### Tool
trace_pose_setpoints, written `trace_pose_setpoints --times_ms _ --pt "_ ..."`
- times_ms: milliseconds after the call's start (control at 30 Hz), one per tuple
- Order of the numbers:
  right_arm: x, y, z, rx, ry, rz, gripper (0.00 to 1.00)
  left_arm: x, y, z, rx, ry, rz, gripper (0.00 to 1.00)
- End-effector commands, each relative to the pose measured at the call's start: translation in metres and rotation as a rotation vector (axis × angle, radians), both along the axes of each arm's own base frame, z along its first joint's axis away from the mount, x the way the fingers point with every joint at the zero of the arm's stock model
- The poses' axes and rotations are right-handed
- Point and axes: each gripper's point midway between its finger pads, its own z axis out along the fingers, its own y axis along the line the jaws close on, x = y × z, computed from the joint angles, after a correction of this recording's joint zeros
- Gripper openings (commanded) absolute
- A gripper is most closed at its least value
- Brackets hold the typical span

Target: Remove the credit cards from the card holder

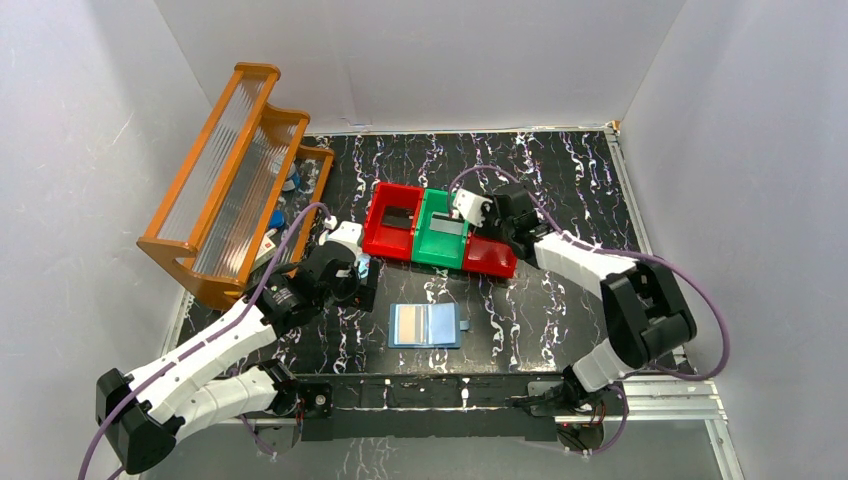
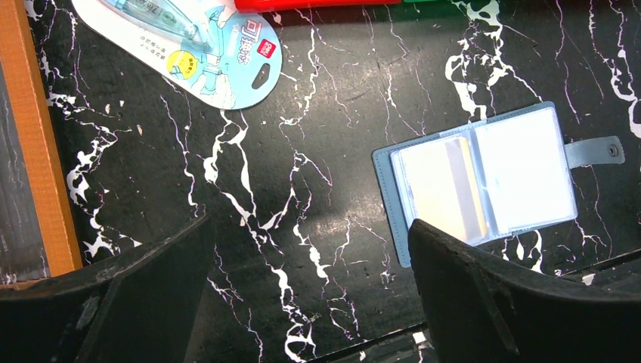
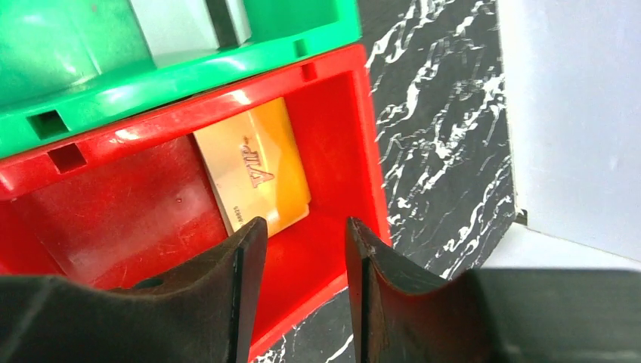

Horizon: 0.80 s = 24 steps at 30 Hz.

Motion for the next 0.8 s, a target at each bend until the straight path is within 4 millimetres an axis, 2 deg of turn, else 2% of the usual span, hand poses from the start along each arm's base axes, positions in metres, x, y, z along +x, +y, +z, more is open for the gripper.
trace_pose_setpoints --times_ms 0,100,233,267,333,433,533,667,767 --pt "-0.001 0.009 0.054 0.170 -0.092 -0.030 0.53 -0.001 0.005 0.001 0.024 -0.001 0.006 0.98" --pt "-0.015 0.023 0.087 0.379 -0.069 -0.100 0.55 0.000 0.006 0.002 0.025 -0.007 0.013 0.98" --pt "-0.053 0.052 0.134 0.939 0.112 -0.283 0.61 0.001 0.010 0.004 0.034 -0.016 0.033 0.98" --pt "-0.063 0.055 0.135 1.078 0.205 -0.388 0.62 0.002 0.012 0.005 0.036 -0.022 0.043 0.98" --pt "-0.089 0.069 0.121 1.209 0.437 -0.510 0.62 0.003 0.018 0.009 0.038 -0.043 0.074 0.98" --pt "-0.122 0.086 0.093 1.171 0.624 -0.627 0.63 0.006 0.029 0.014 0.049 -0.073 0.136 0.99" --pt "-0.143 0.091 0.066 1.091 0.588 -0.810 0.66 0.007 0.040 0.019 0.059 -0.100 0.193 0.98" --pt "-0.170 0.096 0.043 1.005 0.452 -0.975 0.72 0.009 0.053 0.028 0.066 -0.133 0.269 0.98" --pt "-0.189 0.120 0.034 0.997 0.482 -0.958 0.73 0.008 0.070 0.035 0.074 -0.170 0.365 0.98"
